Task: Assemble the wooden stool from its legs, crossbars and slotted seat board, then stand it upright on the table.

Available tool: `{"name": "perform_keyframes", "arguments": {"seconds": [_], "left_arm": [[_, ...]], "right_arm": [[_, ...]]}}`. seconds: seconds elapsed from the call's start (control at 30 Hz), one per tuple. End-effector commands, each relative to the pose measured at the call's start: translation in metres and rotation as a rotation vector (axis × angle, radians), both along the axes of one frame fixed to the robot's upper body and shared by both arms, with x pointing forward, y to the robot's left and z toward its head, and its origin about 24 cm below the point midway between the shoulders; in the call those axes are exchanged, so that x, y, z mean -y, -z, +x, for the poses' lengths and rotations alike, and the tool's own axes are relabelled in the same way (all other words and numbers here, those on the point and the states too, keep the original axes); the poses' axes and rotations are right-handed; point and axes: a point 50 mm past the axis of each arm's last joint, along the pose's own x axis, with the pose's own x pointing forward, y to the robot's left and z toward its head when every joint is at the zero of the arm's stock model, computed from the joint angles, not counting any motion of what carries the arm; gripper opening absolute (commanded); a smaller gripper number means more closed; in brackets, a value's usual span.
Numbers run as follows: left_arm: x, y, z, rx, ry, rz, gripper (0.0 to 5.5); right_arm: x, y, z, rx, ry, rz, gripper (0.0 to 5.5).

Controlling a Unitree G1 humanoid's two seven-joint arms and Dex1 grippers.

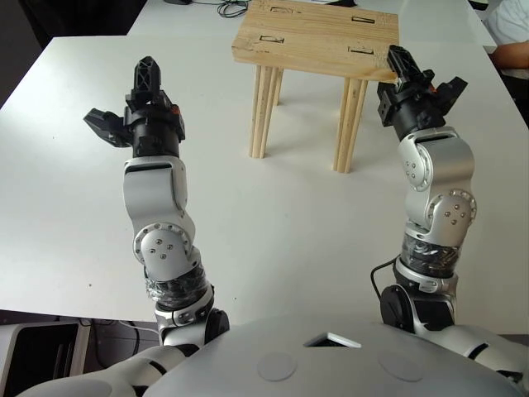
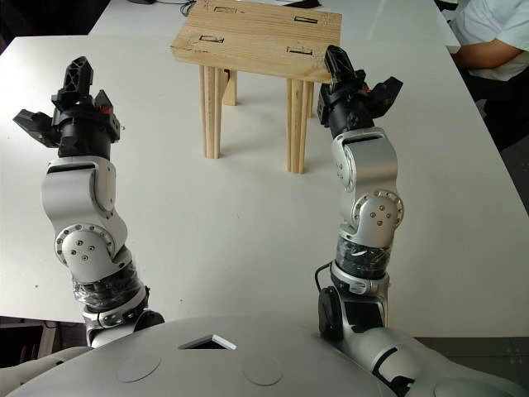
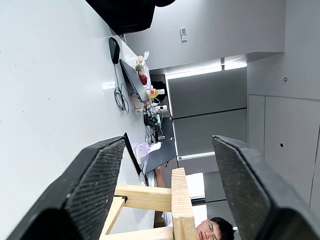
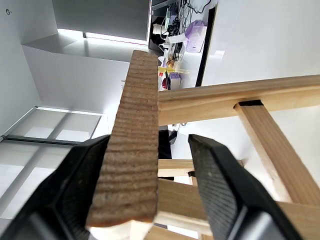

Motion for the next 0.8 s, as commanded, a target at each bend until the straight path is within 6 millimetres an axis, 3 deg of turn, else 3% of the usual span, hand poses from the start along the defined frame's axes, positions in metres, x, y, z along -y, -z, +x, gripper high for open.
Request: {"name": "perform_keyframes", "arguments": {"seconds": [0.03, 0.23, 0.33, 0.4, 0.47, 0.57, 0.63, 0.7, 0.8], "left_arm": [[0.004, 0.0, 0.002, 0.022, -0.003, -0.021, 3.96], [0.004, -0.014, 0.006, 0.149, 0.001, 0.0, 4.93], [0.004, -0.023, 0.011, 0.194, -0.017, 0.065, 5.4], [0.004, -0.029, 0.015, 0.224, -0.039, 0.121, 5.4], [0.004, -0.038, 0.018, 0.238, -0.076, 0.296, 5.4], [0.009, -0.048, 0.024, 0.176, -0.201, 0.808, 5.4], [0.016, -0.051, 0.028, 0.177, -0.267, 1.036, 5.4], [0.027, -0.052, 0.032, 0.191, -0.292, 1.121, 5.4], [0.056, -0.047, 0.044, 0.2, -0.334, 1.326, 5.21]], "right_arm": [[-0.001, 0.018, 0.005, -0.088, -0.037, -0.029, 3.57], [-0.001, -0.014, 0.005, 0.154, -0.053, -0.031, 4.56], [0.008, -0.026, 0.008, 0.267, -0.013, -0.185, 5.07], [0.012, -0.034, 0.011, 0.327, 0.015, -0.373, 5.36], [0.015, -0.043, 0.016, 0.382, 0.062, -0.613, 5.36], [0.017, -0.051, 0.026, 0.413, 0.229, -1.06, 5.36], [0.011, -0.058, 0.031, 0.461, 0.344, -1.315, 5.36], [-0.008, -0.064, 0.037, 0.508, 0.389, -1.377, 5.36], [-0.054, -0.071, 0.044, 0.613, 0.39, -1.419, 5.4]]}}
